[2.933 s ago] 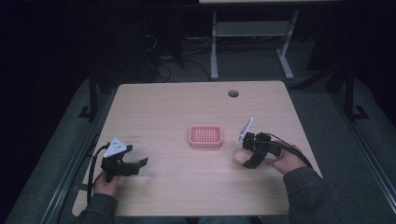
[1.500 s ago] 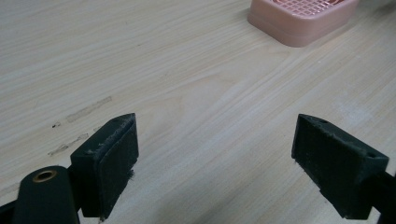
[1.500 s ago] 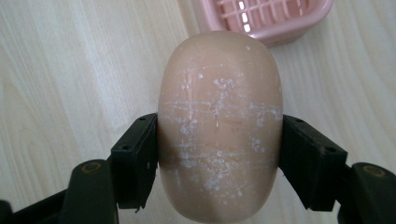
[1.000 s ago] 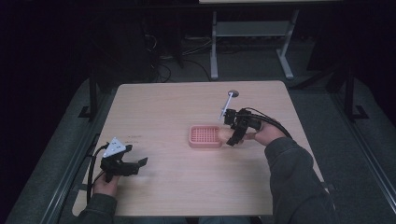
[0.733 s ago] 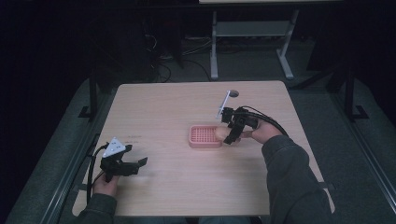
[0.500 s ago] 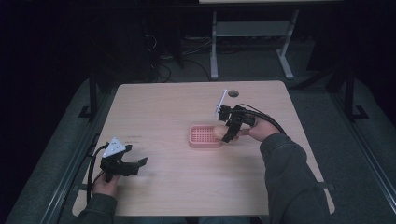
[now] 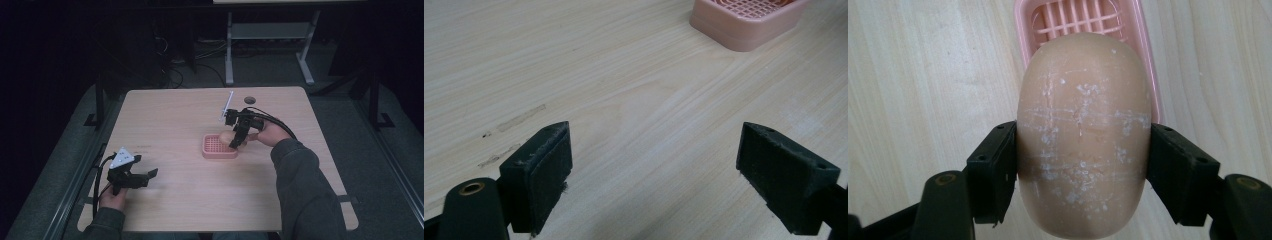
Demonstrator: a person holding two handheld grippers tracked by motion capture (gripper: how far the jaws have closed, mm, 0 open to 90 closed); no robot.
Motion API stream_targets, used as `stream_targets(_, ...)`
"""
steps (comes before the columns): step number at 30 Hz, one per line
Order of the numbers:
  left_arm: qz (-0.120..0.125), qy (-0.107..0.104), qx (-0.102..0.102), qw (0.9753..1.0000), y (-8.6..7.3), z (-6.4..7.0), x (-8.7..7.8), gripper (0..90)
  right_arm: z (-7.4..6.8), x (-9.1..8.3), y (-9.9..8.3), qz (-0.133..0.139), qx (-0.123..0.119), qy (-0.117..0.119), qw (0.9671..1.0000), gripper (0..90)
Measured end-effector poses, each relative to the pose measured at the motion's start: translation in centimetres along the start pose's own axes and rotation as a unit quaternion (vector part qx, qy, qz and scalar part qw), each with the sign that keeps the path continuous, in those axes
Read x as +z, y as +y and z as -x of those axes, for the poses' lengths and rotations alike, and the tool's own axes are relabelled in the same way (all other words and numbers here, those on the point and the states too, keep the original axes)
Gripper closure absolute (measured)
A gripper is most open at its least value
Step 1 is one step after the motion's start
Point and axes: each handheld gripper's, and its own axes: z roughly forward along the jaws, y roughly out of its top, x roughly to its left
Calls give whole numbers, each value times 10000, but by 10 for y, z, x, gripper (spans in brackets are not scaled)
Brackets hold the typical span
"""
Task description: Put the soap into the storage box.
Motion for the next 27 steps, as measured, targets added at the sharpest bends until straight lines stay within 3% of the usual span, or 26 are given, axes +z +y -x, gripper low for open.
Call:
stream_targets(3,7,0,-3,10000,0,0,0,143,0,3,7,-114,-70,-9,9999,319)
stream_targets(9,24,-3,-22,10000,0,0,0,143,1,5,20,-92,-159,14,9998,319)
stream_targets(27,4,-5,-14,10000,0,0,0,143,6,29,36,-211,-200,155,9995,319)
